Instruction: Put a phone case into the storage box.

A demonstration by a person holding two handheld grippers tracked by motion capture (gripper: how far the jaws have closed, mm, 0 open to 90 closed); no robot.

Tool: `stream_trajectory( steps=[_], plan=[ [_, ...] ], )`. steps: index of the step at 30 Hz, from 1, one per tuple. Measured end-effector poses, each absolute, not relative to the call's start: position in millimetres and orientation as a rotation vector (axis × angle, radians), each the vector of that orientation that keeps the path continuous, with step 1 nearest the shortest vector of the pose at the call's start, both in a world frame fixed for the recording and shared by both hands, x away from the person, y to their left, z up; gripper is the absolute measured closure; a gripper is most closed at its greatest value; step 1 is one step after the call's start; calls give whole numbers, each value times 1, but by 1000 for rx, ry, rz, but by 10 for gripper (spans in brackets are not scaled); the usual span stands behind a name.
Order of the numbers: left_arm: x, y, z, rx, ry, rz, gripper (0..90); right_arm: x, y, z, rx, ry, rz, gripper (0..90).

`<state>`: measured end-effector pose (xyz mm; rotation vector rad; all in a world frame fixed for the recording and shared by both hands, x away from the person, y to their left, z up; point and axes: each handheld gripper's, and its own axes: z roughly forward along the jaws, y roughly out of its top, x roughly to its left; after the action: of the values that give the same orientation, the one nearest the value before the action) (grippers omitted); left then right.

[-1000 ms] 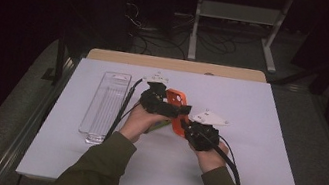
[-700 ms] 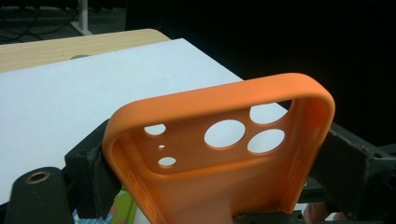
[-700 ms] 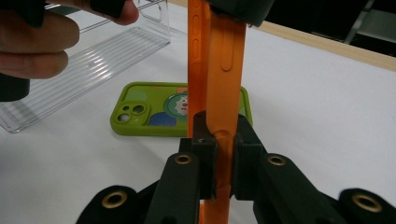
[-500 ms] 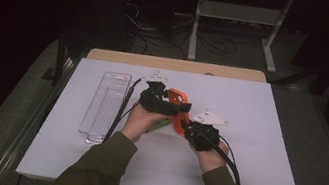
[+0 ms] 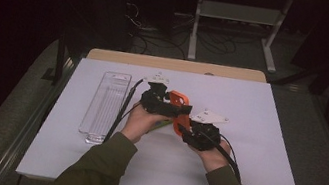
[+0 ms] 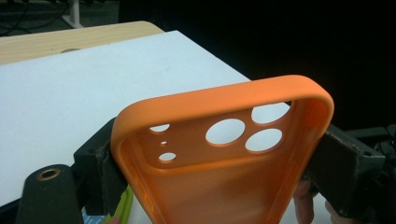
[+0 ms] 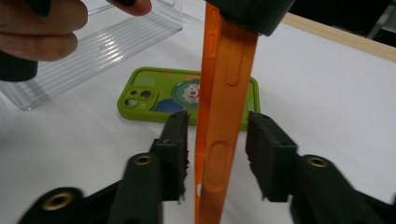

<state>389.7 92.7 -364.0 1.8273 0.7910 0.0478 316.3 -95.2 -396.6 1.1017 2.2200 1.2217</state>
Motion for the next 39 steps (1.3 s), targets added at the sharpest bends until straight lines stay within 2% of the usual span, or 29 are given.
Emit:
stream_trajectory(
  steps=[8, 17, 23, 39],
  plan=[
    [391, 99, -361, 1847, 779, 73, 158, 318, -111, -396, 1076, 2315, 1214, 297],
    [389, 103, -356, 1852, 775, 88, 158, 318, -128, -396, 1064, 2324, 1260, 127],
    [388, 107, -352, 1856, 760, 105, 158, 303, -146, -412, 1028, 2364, 1199, 16],
    [401, 136, -317, 1851, 743, 213, 157, 276, -178, -438, 1054, 2358, 1116, 0]
  ],
)
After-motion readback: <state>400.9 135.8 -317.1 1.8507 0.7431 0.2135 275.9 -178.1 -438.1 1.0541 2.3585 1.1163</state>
